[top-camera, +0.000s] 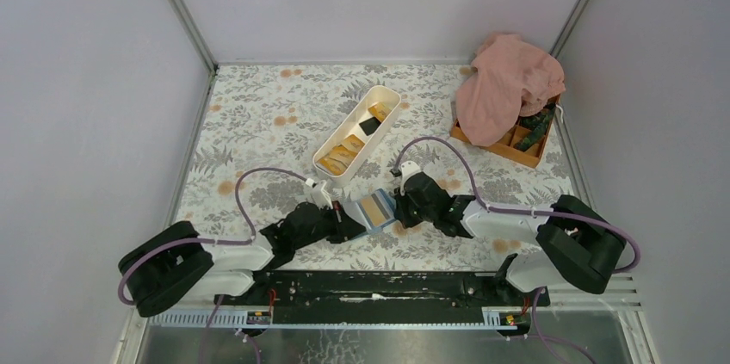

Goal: Take the credit cards out of the card holder

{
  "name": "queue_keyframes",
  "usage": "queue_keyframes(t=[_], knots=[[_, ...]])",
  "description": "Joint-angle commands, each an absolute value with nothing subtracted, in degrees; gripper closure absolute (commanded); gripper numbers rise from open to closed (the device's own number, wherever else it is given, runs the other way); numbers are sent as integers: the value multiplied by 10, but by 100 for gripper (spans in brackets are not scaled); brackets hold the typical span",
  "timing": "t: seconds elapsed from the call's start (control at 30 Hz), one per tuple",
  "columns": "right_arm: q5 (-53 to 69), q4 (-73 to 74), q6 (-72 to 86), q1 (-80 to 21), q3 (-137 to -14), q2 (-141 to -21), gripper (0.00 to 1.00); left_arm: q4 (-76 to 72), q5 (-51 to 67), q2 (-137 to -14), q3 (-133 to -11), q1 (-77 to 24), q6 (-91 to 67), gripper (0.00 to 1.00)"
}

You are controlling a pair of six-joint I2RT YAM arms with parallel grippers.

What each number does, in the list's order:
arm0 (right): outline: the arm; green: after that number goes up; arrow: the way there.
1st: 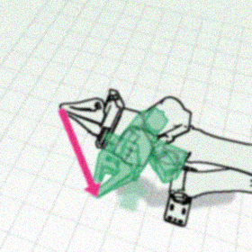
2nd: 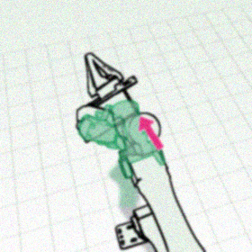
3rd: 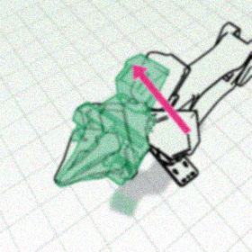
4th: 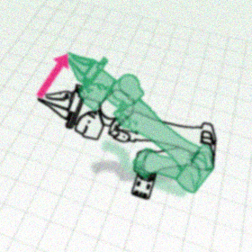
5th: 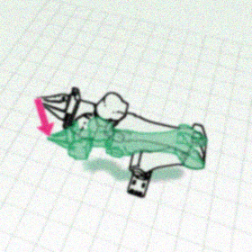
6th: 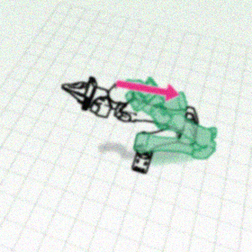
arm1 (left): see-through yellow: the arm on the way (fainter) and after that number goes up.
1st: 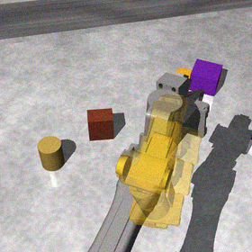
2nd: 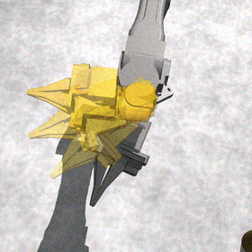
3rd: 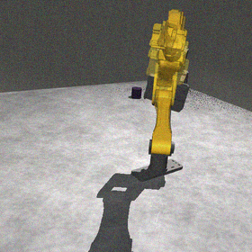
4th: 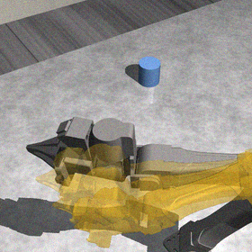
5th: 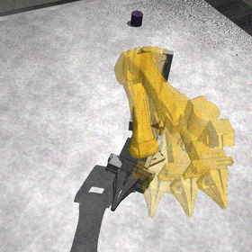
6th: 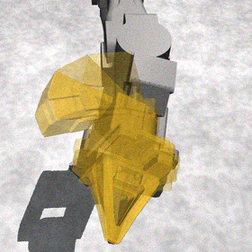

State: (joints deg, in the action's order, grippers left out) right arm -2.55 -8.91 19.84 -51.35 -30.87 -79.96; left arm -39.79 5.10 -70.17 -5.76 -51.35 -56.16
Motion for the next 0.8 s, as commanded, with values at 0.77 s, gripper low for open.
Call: queue_keyframes(t=[0.77], knots=[[-9, -153, 228, -522, -338, -820, 67, -273, 3, -596, -6, -467, -528, 100]])
